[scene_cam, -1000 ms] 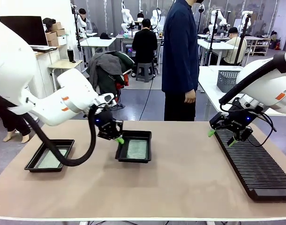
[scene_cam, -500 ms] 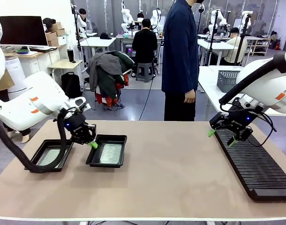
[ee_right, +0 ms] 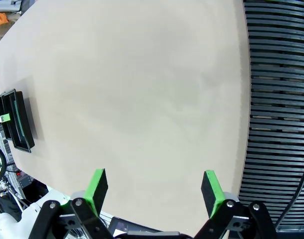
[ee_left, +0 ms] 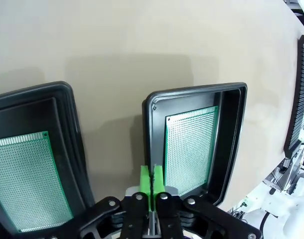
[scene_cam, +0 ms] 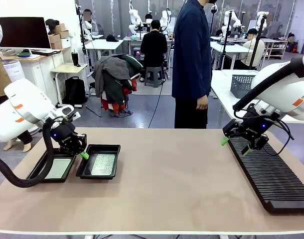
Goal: Inspect and transfer BCBs to ESD trays.
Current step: Pick up the ESD tray and place it on the left side of the table.
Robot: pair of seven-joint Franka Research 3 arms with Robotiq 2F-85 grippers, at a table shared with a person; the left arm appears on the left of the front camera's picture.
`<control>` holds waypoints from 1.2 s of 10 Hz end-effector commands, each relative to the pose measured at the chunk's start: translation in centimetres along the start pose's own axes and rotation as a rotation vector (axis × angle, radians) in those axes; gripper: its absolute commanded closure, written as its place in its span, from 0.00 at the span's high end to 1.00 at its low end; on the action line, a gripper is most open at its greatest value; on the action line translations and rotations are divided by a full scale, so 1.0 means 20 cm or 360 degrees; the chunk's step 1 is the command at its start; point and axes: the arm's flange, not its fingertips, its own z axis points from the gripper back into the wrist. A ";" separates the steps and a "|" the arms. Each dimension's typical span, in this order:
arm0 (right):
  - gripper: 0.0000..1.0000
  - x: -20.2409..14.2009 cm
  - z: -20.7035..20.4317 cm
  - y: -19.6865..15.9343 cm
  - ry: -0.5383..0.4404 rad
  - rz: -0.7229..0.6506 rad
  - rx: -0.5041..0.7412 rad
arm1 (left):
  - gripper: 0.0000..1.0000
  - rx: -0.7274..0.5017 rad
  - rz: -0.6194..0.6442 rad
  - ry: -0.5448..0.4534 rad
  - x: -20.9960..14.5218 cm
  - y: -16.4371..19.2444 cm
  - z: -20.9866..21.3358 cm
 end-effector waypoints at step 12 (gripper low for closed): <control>1.00 0.00 0.00 0.01 0.0004 -0.0024 -0.0035 | 0.03 0.0075 -0.0005 0.0047 0.06 0.07 -0.08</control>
